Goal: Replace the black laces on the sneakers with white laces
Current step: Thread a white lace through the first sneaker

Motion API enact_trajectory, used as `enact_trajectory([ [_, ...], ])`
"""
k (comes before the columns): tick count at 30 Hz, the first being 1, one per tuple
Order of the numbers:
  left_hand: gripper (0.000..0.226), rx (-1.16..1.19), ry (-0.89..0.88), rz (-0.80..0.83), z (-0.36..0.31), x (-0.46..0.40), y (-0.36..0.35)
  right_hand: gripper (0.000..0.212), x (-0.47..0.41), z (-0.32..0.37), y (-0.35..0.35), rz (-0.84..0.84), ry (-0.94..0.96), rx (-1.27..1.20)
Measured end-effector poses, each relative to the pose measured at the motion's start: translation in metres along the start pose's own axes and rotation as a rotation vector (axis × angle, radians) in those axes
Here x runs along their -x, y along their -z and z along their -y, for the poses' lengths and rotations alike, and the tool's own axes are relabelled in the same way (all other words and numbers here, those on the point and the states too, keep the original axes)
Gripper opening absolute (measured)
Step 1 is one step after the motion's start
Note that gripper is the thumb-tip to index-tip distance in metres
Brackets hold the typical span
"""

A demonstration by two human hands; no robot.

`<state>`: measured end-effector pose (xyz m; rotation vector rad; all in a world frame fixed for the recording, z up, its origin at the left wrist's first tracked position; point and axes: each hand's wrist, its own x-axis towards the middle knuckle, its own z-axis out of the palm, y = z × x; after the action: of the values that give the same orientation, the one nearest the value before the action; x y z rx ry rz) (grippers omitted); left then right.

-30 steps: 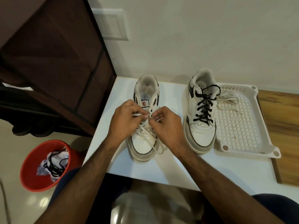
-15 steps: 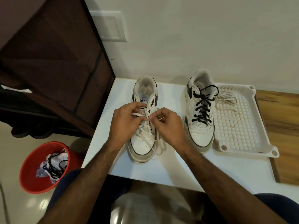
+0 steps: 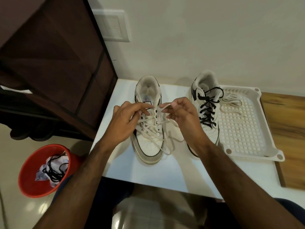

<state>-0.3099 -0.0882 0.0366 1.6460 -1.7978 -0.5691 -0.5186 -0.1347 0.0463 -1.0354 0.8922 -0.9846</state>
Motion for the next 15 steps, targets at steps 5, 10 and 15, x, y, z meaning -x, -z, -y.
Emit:
enact_trajectory([
  [5,0.041,0.039,-0.062,0.034,0.006,-0.002,-0.003,0.016,-0.009,0.014,0.013,-0.238,-0.026,-0.149],
  [10,0.052,0.121,-0.076,0.041,0.009,-0.004,-0.002,0.026,-0.003,0.015,0.013,0.073,-0.023,0.889],
  [15,0.056,0.103,-0.102,0.051,0.005,-0.004,-0.001,0.021,-0.006,0.006,0.005,0.237,0.105,1.074],
])
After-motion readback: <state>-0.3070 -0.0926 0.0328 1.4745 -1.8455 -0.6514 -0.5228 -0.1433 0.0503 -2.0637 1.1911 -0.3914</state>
